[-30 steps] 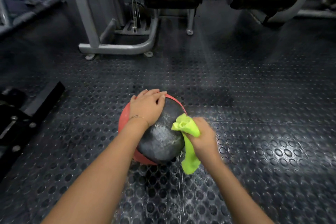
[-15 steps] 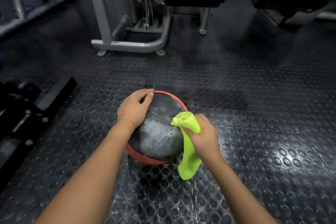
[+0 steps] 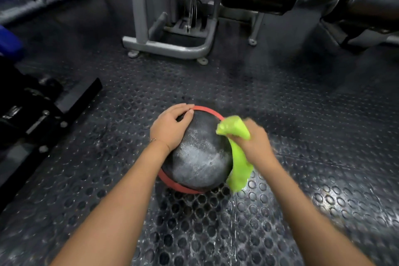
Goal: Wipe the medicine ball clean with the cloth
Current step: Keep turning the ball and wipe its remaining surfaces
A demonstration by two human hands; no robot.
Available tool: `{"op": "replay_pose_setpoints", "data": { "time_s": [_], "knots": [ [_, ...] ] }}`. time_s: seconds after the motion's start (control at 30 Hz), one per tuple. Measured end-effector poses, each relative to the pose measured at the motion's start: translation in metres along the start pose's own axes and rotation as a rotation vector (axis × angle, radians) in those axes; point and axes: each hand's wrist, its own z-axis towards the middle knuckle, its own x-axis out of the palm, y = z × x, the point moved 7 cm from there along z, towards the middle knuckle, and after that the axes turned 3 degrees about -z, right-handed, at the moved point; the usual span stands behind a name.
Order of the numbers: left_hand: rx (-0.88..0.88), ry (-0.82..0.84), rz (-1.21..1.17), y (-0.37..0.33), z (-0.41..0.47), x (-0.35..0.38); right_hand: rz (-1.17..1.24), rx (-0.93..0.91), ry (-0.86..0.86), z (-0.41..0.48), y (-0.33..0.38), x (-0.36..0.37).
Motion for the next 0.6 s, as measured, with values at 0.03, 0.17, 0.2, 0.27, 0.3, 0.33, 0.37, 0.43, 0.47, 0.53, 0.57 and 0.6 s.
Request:
{"op": "replay_pose_setpoints", "data": {
  "time_s": [0.03, 0.17, 0.2, 0.27, 0.3, 0.33, 0.37, 0.43, 0.47, 0.53, 0.57, 0.6],
  "knots": [
    [0.004, 0.008, 0.005, -0.001, 0.000, 0.000, 0.041, 0.018, -0.029, -0.015, -0.008, -0.002],
    [0.097, 0.052, 0.103, -0.014, 0.000, 0.006, 0.104, -0.024, -0.096, -0.008, 0.001, -0.005],
    [0.115, 0.055, 0.117, -0.015, -0.001, 0.008, 0.061, -0.074, -0.073, -0.002, 0.014, -0.004],
    [0.126, 0.056, 0.118, -0.014, -0.003, 0.007, -0.014, -0.148, 0.004, 0.007, 0.030, 0.001],
    [0.122, 0.058, 0.109, -0.012, -0.004, 0.007, -0.020, -0.146, 0.022, 0.012, 0.027, 0.003],
    [0.119, 0.058, 0.100, -0.010, -0.004, 0.006, -0.028, -0.100, 0.033, 0.020, 0.016, 0.004],
    [0.114, 0.054, 0.098, -0.010, -0.005, 0.005, -0.057, -0.032, 0.014, 0.028, 0.003, 0.002],
    [0.103, 0.039, 0.112, -0.013, -0.007, 0.007, -0.108, 0.086, -0.049, 0.036, -0.018, -0.001],
    [0.099, 0.035, 0.123, -0.015, -0.007, 0.008, -0.091, 0.099, -0.108, 0.031, -0.020, -0.002],
    [0.092, 0.036, 0.127, -0.018, -0.004, 0.010, 0.033, 0.066, -0.213, -0.001, -0.015, 0.000],
    [0.086, 0.042, 0.122, -0.018, -0.001, 0.011, 0.099, 0.031, -0.243, -0.023, -0.012, 0.003],
    [0.082, 0.052, 0.117, -0.019, 0.002, 0.011, 0.149, -0.008, -0.256, -0.044, -0.008, 0.005]
  ]
}}
